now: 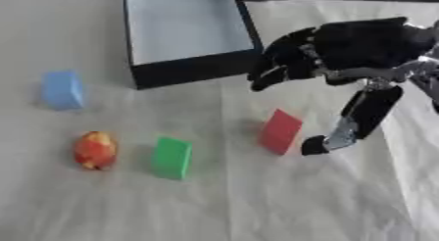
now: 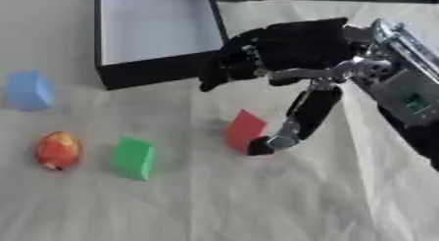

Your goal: Pick up objects on the table and place them in the box.

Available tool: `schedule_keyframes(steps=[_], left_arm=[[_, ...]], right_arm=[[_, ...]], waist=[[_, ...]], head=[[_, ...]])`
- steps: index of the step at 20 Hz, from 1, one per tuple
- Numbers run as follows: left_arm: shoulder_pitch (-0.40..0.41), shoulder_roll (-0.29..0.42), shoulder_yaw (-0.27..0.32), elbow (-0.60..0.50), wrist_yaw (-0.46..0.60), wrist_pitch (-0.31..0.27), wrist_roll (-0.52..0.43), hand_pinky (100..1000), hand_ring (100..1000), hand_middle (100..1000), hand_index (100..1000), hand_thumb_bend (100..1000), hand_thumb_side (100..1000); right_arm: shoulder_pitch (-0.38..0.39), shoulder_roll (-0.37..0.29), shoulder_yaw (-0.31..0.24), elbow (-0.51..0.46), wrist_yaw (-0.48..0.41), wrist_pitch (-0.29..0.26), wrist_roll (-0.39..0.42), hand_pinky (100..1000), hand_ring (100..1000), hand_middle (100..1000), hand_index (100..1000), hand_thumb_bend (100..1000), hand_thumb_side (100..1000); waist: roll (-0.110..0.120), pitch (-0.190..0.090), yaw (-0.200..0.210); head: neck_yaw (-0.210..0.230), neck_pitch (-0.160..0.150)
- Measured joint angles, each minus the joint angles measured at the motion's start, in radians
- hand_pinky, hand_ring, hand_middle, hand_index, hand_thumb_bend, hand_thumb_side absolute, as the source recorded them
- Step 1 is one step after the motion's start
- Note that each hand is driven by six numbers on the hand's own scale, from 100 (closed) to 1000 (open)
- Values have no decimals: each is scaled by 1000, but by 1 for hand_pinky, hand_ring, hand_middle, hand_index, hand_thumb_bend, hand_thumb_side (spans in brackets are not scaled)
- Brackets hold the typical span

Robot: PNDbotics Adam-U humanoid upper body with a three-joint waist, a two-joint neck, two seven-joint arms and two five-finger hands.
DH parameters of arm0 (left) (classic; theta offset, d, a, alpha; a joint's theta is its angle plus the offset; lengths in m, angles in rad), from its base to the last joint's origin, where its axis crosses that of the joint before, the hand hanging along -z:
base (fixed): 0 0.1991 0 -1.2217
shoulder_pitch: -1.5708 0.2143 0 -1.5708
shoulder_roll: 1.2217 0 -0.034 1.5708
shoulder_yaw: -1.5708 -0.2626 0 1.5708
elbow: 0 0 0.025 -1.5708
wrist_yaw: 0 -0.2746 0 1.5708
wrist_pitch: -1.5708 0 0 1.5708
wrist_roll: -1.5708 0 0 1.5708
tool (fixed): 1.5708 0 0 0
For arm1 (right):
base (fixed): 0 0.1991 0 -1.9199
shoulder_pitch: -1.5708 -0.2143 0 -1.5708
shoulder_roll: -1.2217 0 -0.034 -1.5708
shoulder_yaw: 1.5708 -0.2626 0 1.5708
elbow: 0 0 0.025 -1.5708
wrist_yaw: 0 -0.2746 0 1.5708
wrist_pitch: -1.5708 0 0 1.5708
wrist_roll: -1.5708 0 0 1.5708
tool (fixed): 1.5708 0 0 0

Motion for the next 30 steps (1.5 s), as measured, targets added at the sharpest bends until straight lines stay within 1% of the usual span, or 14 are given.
schedule_keyframes(steps=[8,10,11,14,19,24,30], left_arm=[[0,0,0,0,0,-2,-2,938,931,674,798,100,602],[0,0,0,0,-1,-3,-3,938,932,674,798,100,602],[0,0,0,0,-1,-3,-4,938,932,673,797,100,601],[0,0,0,0,-3,-3,-4,938,932,673,796,100,602],[0,0,0,0,-4,-2,-5,939,932,672,794,100,601],[0,0,-1,0,-4,-2,-5,939,932,672,794,100,601],[0,0,-1,0,-4,-1,-6,939,932,671,793,100,601]], right_arm=[[6,0,19,23,51,-3,-3,888,891,839,897,450,703],[14,0,26,33,69,-7,-7,887,886,829,889,463,687],[17,2,29,38,79,-10,-10,886,885,824,885,450,696],[23,8,37,52,104,-20,-20,888,883,820,864,451,689],[31,8,49,75,144,-35,-35,887,885,824,862,449,698],[38,10,59,98,200,-48,-48,883,888,829,862,446,723],[38,19,69,124,274,-76,-76,882,886,826,860,446,714]], waist=[[0,0,1],[0,0,2],[0,0,2],[0,0,3],[0,0,5],[0,0,7],[0,0,7]], head=[[-10,7],[-13,7],[-15,8],[-19,8],[-27,8],[-31,8],[-37,8]])
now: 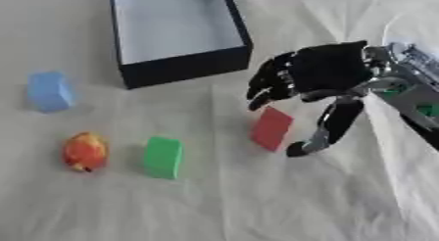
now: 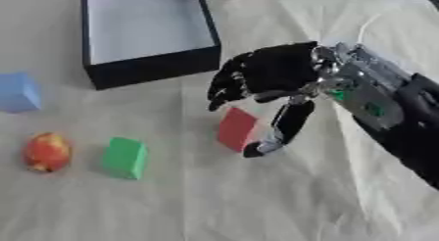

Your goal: Pick up objects on the table and place them in the box.

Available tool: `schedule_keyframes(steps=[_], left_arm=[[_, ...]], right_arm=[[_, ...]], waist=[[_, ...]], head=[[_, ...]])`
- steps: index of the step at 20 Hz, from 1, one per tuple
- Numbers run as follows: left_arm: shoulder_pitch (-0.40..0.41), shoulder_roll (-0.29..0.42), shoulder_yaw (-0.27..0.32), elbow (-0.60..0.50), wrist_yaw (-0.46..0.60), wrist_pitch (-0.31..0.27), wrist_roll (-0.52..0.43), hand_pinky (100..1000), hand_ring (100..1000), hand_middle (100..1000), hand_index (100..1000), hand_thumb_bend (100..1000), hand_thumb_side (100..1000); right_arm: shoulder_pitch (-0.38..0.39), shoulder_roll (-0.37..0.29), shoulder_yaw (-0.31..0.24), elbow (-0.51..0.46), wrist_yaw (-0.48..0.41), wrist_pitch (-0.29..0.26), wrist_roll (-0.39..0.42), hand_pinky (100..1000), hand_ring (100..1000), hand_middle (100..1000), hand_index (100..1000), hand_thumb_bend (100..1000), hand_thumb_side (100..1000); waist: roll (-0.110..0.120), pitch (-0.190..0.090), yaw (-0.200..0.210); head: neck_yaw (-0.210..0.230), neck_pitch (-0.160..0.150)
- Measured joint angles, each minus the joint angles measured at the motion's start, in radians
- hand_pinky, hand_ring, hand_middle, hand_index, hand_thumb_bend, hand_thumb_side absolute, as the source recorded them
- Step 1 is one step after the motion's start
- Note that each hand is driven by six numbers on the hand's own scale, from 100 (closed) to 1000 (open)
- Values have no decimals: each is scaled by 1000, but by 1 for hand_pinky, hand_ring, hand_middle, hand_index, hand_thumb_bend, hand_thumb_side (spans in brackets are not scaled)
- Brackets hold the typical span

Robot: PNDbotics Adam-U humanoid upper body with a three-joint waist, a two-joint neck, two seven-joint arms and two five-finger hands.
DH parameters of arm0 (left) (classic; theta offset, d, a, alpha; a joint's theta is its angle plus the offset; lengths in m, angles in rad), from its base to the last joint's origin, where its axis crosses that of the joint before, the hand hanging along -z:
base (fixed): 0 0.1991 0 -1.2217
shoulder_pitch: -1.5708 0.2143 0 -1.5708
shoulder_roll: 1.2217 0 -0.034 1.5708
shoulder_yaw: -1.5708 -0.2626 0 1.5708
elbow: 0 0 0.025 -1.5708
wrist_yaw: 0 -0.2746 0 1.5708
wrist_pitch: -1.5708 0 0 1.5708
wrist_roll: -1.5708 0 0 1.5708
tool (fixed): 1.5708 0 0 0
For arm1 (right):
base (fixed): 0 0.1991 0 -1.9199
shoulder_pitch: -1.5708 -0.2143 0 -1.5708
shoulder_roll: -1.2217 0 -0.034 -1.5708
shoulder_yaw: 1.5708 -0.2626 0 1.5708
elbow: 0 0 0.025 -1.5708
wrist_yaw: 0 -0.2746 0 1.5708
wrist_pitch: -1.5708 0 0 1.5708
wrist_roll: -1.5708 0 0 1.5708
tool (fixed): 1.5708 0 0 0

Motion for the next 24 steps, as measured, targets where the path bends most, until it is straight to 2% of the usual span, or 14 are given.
schedule_keyframes(steps=[10,24], left_arm=[[0,0,-5,3,0,-1,-5,941,933,670,793,100,602],[-7,-1,-6,5,0,0,-10,942,934,670,793,100,603]], right_arm=[[-1,24,22,73,98,-41,-41,883,881,822,853,450,676],[-17,44,40,138,162,-63,-63,880,875,815,845,452,651]], waist=[[0,1,5],[0,4,18]], head=[[-11,-1],[-16,-9]])
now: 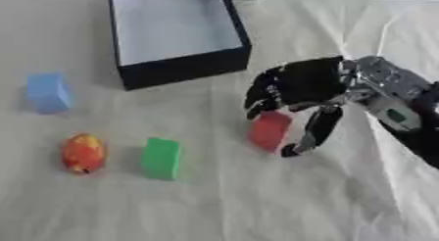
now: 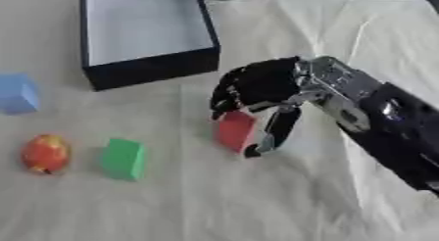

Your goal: Pick up objects on the table and place them in the box.

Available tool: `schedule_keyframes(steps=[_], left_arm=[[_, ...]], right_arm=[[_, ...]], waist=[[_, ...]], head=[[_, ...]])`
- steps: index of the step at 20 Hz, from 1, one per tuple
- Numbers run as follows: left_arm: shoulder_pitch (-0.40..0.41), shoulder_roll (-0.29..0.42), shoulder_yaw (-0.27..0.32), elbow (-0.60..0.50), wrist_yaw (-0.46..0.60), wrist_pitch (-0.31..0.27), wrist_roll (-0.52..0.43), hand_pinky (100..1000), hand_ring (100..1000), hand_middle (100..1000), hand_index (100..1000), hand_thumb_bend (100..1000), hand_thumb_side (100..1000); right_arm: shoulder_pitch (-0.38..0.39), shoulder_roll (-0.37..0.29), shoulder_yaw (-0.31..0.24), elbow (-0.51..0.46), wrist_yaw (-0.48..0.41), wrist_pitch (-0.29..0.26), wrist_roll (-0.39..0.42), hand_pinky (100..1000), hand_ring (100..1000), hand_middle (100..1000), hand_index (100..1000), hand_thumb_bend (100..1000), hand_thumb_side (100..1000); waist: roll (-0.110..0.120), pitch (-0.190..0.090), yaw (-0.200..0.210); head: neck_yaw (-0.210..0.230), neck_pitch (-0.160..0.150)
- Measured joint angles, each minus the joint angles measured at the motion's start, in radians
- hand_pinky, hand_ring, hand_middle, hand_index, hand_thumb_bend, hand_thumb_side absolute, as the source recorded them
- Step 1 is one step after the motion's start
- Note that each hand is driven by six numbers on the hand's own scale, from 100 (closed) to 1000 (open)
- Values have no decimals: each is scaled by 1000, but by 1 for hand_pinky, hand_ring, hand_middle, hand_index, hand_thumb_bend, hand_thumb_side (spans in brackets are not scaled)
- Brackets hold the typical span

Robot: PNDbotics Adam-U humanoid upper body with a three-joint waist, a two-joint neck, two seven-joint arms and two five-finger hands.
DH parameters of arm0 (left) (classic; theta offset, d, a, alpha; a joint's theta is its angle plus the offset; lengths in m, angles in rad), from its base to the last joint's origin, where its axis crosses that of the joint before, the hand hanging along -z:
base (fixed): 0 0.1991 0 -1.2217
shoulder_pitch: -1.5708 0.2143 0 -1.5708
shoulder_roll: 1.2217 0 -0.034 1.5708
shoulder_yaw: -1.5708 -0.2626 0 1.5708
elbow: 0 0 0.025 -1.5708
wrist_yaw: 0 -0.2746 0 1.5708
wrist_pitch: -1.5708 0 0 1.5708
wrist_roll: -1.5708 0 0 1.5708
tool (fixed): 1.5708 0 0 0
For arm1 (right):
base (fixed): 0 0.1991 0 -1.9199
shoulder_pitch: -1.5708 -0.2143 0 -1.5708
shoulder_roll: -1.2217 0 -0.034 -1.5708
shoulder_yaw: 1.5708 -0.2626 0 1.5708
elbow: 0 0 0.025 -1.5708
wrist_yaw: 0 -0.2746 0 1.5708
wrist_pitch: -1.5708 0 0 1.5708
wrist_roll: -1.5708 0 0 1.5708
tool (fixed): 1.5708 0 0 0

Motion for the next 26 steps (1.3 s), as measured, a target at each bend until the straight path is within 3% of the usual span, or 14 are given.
schedule_keyframes(steps=[6,10,17,18,20,26], left_arm=[[-1,0,0,0,-3,-1,-2,942,935,670,793,100,603],[-1,0,-2,0,-3,-2,-3,943,935,670,793,100,603],[-2,0,-5,0,-3,-2,-4,943,935,670,793,100,602],[-2,0,-5,0,-3,-2,-4,944,935,668,792,100,602],[-2,0,-5,0,-3,-2,-4,944,935,668,792,100,602],[-3,0,-5,0,-3,-2,-5,944,935,665,792,100,602]], right_arm=[[-2,5,0,25,35,-17,-17,876,863,789,816,455,644],[-8,5,6,28,37,-23,-23,873,839,749,769,394,562],[-9,6,13,37,-14,-8,-8,866,810,710,732,337,501],[-9,6,12,38,-22,-6,-6,852,775,651,682,286,455],[-9,7,12,40,-42,-4,-4,851,760,624,659,254,425],[-9,9,10,51,-98,0,0,837,725,557,594,220,410]], waist=[[0,5,0],[0,5,0],[0,5,3],[0,5,3],[0,5,3],[0,5,4]], head=[[-1,-1],[-3,-1],[-4,-1],[-4,-1],[-3,-1],[0,-4]])
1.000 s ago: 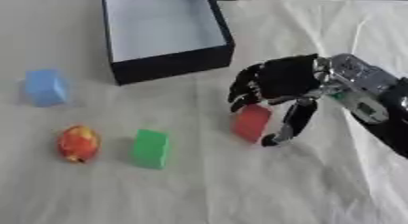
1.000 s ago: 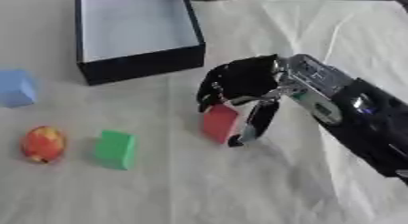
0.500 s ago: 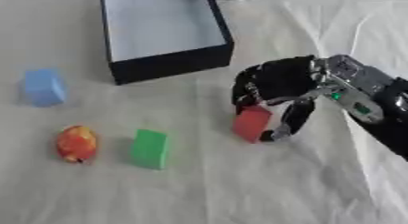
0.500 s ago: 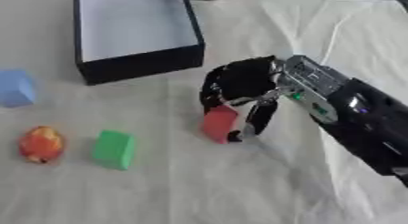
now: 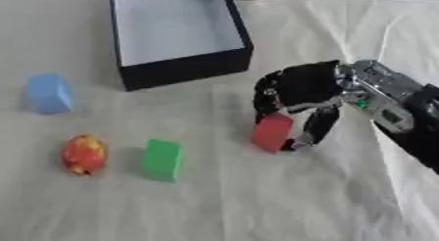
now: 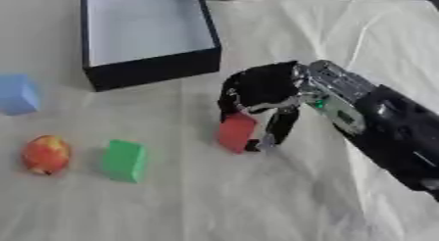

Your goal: Pick up objects on the table and place them in the box.

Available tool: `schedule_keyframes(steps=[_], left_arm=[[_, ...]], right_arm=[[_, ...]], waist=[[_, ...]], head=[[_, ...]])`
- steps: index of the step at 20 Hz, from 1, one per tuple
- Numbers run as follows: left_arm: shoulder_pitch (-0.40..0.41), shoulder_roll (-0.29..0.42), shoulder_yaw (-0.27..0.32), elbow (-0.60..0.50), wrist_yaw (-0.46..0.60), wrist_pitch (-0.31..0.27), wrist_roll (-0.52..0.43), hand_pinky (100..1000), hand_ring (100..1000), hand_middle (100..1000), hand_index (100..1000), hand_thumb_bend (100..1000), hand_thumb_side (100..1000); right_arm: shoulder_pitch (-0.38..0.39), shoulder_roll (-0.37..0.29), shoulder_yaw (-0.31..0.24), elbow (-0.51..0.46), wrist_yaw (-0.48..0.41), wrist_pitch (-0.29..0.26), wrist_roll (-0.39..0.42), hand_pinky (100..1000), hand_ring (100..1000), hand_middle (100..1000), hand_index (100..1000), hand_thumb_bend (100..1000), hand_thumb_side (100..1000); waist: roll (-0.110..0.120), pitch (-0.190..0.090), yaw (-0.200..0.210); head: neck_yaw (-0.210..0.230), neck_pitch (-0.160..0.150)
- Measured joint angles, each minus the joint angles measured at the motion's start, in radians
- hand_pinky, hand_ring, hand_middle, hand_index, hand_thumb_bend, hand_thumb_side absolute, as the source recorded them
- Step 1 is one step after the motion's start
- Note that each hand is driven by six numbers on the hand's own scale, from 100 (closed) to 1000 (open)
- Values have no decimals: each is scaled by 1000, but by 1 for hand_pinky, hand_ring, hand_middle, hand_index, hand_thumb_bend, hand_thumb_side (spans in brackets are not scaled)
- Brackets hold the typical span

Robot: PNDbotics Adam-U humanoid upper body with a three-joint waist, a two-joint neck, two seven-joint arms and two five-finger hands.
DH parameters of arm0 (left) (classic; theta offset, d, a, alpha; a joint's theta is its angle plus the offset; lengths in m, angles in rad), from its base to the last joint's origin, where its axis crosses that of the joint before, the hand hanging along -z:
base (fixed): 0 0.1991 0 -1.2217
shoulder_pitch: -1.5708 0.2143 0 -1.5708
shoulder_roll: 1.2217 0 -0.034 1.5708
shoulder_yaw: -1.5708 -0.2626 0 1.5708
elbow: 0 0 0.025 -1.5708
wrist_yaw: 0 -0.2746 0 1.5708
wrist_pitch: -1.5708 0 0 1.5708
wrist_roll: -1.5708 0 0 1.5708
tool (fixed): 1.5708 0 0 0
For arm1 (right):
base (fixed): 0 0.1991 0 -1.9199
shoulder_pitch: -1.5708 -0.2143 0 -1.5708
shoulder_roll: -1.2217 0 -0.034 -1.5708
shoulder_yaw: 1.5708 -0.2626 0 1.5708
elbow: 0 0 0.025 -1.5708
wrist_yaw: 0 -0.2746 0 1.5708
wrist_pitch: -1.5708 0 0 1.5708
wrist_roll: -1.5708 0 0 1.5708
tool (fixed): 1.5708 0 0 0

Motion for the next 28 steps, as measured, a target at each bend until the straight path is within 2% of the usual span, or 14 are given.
schedule_keyframes(steps=[4,9,10,13,17,18,19,22,28], left_arm=[[0,0,0,0,0,0,0,944,934,664,792,100,601],[0,0,0,0,0,1,1,944,934,665,792,100,599],[0,0,0,0,0,2,2,944,933,665,792,100,599],[0,0,0,0,0,4,4,945,934,666,793,100,599],[0,0,1,0,0,4,7,944,933,667,792,100,596],[-1,0,2,-1,1,4,9,943,932,668,792,100,596],[-3,0,3,-2,1,4,11,943,932,668,792,100,596],[-20,0,5,-9,6,5,16,941,929,668,792,100,597],[-42,3,-2,-37,18,6,20,940,928,668,793,100,592]], right_arm=[[0,0,-11,-4,-39,4,4,834,725,558,595,222,419],[-1,-13,-50,-58,-119,8,8,833,718,544,580,182,406],[-4,-19,-60,-69,-142,9,9,836,714,543,579,146,383],[-26,-36,-96,-96,-228,14,14,836,711,543,579,126,365],[-112,-49,-156,-93,-363,24,24,834,710,544,580,122,351],[-140,-50,-168,-83,-395,30,30,835,707,542,577,100,373],[-168,-50,-178,-69,-425,38,38,836,707,540,577,115,342],[-242,-51,-199,-7,-493,63,63,840,707,540,577,120,343],[-348,-44,-233,150,-528,84,84,840,703,537,574,104,324]], waist=[[0,0,-1],[0,0,-4],[0,0,-4],[0,0,-5],[0,0,-2],[-1,0,1],[-4,0,4],[-16,0,17],[-34,0,69]], head=[[1,0],[4,0],[4,0],[5,0],[3,0],[1,0],[-1,0],[-10,0],[-37,-3]])
